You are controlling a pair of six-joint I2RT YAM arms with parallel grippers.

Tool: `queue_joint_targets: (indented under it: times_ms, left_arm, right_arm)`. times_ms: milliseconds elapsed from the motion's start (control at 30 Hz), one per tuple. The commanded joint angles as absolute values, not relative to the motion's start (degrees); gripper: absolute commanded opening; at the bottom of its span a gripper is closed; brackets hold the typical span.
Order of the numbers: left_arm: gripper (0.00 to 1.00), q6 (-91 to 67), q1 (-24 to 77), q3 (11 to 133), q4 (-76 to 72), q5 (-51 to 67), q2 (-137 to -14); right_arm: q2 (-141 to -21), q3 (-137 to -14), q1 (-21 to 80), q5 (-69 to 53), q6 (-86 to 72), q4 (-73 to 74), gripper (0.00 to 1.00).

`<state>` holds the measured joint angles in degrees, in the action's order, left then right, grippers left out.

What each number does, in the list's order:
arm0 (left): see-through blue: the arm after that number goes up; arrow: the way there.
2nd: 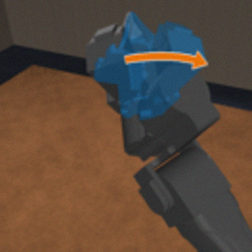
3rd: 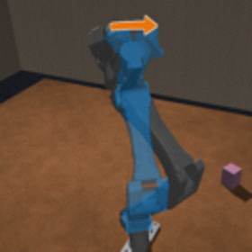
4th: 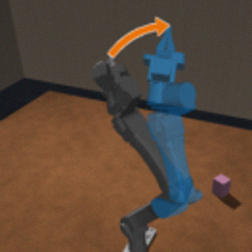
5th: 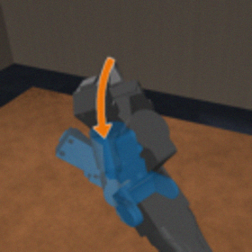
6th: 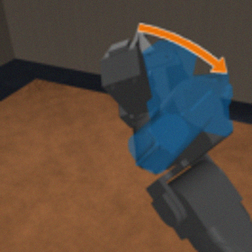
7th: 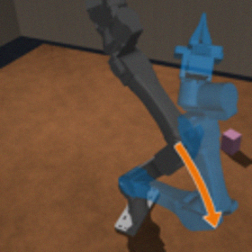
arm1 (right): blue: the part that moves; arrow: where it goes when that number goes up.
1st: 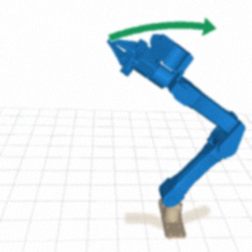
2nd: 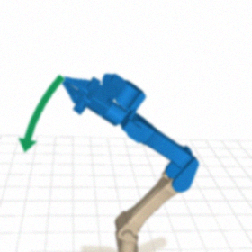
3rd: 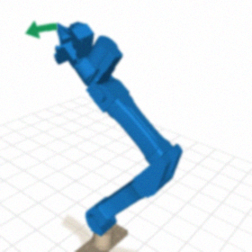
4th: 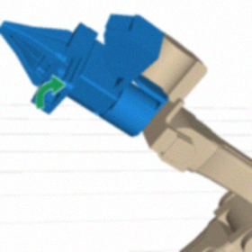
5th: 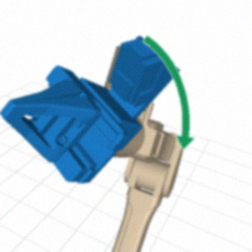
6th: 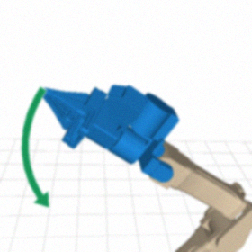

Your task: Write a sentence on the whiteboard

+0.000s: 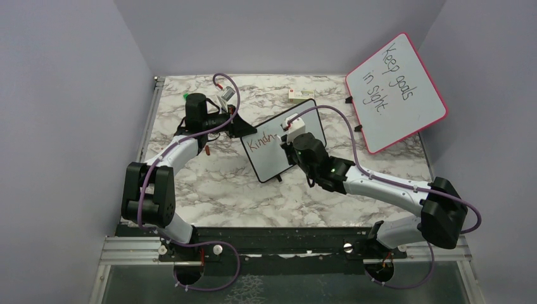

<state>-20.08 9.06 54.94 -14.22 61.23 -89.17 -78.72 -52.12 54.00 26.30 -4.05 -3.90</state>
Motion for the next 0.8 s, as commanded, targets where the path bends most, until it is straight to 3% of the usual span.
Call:
queue_joint_targets:
  times_ms: [0,767]
  left_arm:
    - [0.0,-19.03,9.14,55.54,-11.61,63.1,-89.65]
    - [0.0,-19.07,9.14,55.63,-11.54,63.15,-89.92]
  right_arm:
    - [-78.49,-52.75,53.07,28.73,-3.88,-6.09,0.01]
    - [-78.55,-53.93,53.09,22.67,-1.49,-8.85,0.01]
